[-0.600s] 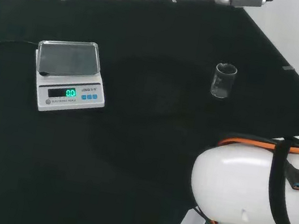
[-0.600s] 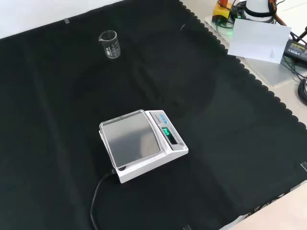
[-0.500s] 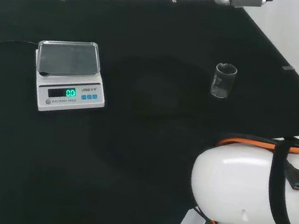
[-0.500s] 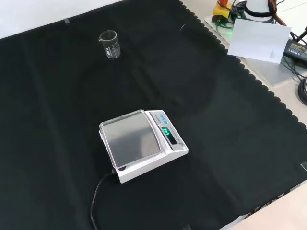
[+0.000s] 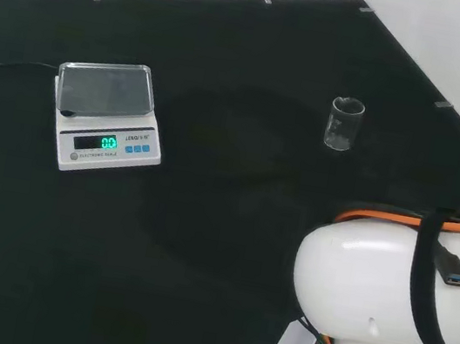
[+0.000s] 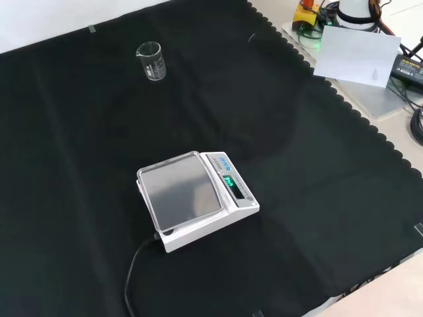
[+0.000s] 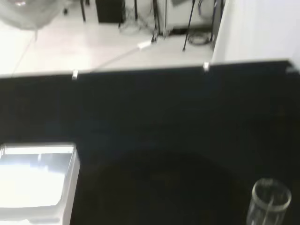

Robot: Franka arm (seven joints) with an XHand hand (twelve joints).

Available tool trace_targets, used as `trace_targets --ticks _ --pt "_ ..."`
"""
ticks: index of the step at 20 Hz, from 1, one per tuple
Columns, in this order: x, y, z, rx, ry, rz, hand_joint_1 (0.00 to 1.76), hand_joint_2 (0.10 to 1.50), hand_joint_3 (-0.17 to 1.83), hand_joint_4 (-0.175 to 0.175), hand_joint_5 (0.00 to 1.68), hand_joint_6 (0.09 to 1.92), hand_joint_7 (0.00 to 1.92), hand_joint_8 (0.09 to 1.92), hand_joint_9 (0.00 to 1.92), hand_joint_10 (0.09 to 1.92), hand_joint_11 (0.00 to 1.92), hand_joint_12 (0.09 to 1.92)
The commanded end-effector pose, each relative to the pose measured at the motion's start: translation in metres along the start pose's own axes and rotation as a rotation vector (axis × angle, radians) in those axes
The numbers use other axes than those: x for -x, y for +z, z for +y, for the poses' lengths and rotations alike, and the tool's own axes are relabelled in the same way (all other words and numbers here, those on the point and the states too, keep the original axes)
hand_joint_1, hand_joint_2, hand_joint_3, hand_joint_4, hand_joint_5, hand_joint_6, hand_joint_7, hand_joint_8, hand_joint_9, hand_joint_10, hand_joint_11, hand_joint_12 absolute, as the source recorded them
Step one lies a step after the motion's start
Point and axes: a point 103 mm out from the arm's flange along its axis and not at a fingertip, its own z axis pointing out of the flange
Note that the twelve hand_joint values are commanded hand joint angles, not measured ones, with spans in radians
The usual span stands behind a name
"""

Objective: Pick up the beaker.

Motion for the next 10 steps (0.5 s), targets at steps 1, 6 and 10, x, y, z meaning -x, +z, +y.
trace_targets --ticks 1,6,10 --pt "0.059 -0.085 -0.02 0.085 0.087 0.026 0.68 0.6 0.31 -0.016 0.49 0.2 0.63 0.67 0.76 0.71 0.48 1.36" --pt "0.055 -0.079 -0.011 0.068 0.084 0.0 0.68 0.6 0.31 -0.016 0.49 0.2 0.63 0.67 0.76 0.71 0.47 1.36" --pt "0.061 -0.057 0.007 0.045 0.103 -0.003 0.68 0.6 0.31 -0.016 0.49 0.2 0.63 0.66 0.76 0.71 0.47 1.36"
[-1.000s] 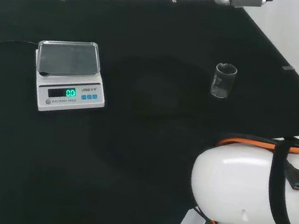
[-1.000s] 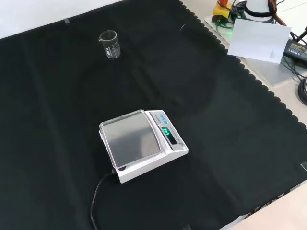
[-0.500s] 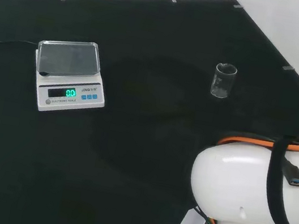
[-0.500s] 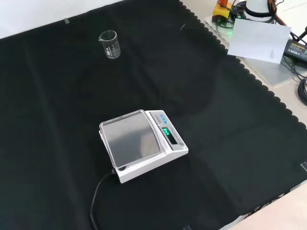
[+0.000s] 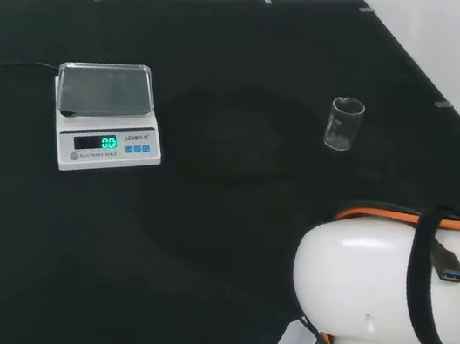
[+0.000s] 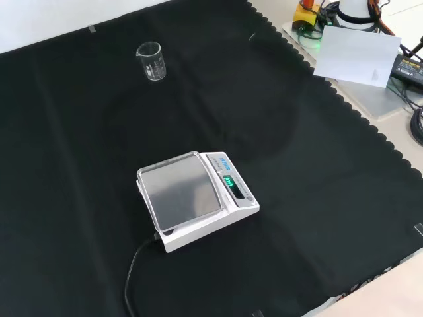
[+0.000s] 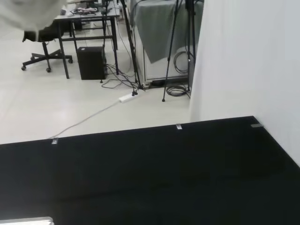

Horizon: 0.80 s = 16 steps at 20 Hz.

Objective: Pick up the beaker.

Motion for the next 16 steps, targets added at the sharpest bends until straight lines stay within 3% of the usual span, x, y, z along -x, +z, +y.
trace_targets --ticks 1,9,16 --pt "0.018 0.039 0.018 -0.076 0.038 -0.02 0.68 0.6 0.31 -0.016 0.49 0.2 0.63 0.66 0.76 0.71 0.47 1.36" --pt "0.015 0.121 0.062 -0.178 0.036 -0.023 0.69 0.6 0.31 -0.016 0.48 0.19 0.6 0.65 0.74 0.7 0.47 1.36" --pt "0.023 0.178 0.088 -0.224 0.035 -0.013 0.71 0.6 0.31 -0.015 0.48 0.19 0.59 0.66 0.74 0.7 0.47 1.36"
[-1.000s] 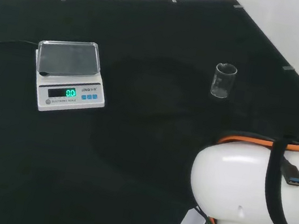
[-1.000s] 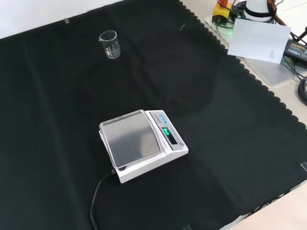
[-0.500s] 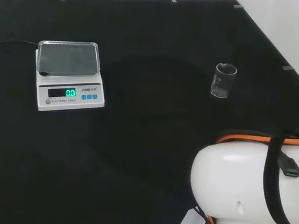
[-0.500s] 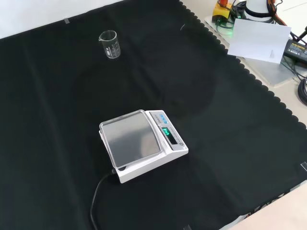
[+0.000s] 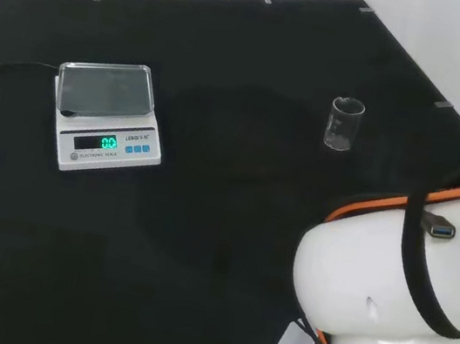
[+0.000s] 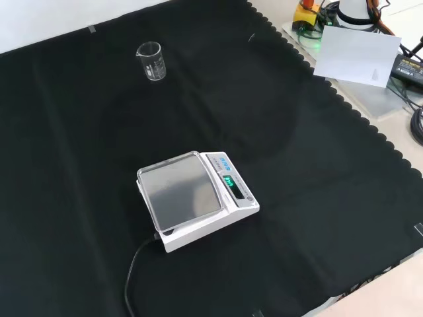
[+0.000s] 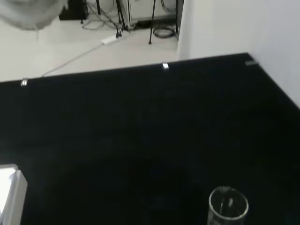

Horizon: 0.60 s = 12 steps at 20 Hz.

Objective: Pick up the beaker.

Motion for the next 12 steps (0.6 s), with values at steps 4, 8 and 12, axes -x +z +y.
trace_targets --ticks 4,8,12 --pt "0.022 0.084 0.051 -0.073 0.022 0.005 0.71 0.6 0.31 -0.015 0.48 0.19 0.59 0.66 0.74 0.7 0.46 1.36" --pt "0.041 0.117 0.063 -0.111 0.048 0.0 0.72 0.6 0.32 -0.015 0.49 0.19 0.58 0.65 0.73 0.7 0.46 1.36" --pt "0.057 0.149 0.072 -0.13 0.068 0.01 0.72 0.59 0.32 -0.014 0.49 0.19 0.54 0.65 0.72 0.7 0.46 1.36"
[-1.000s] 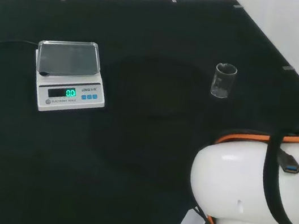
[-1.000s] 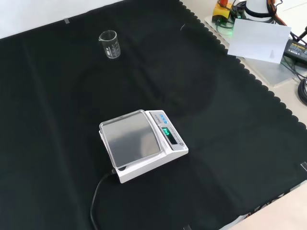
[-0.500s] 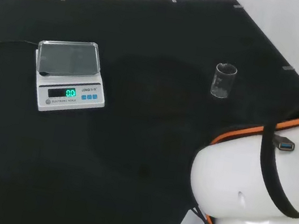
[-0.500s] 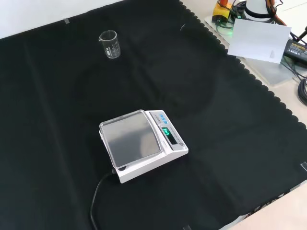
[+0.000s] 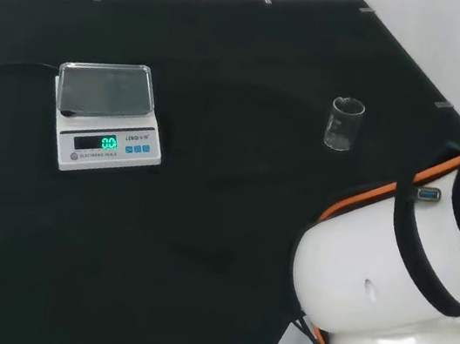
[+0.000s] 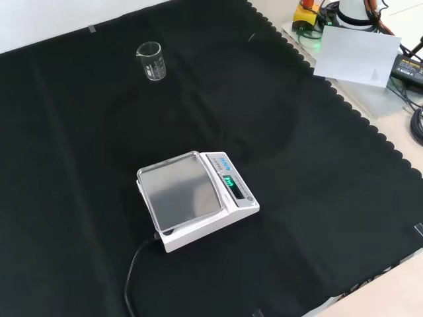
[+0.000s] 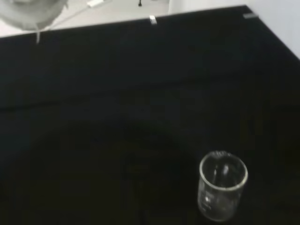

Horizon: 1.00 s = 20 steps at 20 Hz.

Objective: Pick up the beaker.

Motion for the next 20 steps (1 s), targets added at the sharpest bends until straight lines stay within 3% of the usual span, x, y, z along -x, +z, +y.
trace_targets --ticks 1,20 --pt "0.033 0.058 0.024 -0.036 0.042 0.017 0.72 0.59 0.32 -0.013 0.48 0.19 0.53 0.65 0.72 0.7 0.46 1.36" --pt "0.046 0.167 0.055 -0.187 0.109 -0.002 0.72 0.57 0.34 -0.01 0.35 0.11 0.37 0.68 0.61 0.76 0.42 1.38"
